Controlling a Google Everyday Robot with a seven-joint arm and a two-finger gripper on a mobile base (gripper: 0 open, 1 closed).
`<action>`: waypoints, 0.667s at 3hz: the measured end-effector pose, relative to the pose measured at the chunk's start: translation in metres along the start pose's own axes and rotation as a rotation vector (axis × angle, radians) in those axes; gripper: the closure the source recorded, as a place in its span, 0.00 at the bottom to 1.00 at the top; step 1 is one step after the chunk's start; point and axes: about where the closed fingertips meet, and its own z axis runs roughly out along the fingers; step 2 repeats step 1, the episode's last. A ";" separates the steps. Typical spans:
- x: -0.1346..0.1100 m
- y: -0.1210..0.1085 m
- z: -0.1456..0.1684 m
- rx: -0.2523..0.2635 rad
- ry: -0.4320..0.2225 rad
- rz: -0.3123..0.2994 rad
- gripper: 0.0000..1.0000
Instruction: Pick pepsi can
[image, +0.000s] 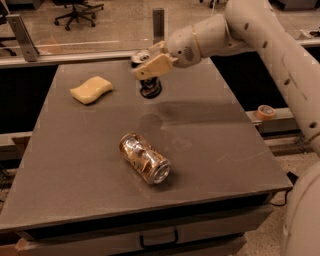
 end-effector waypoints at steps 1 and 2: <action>0.002 0.016 0.003 -0.065 0.008 0.001 1.00; 0.002 0.016 0.003 -0.065 0.008 0.001 1.00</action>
Offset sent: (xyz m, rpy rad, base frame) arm 0.0000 0.0000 0.0000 0.0000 0.0000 0.0000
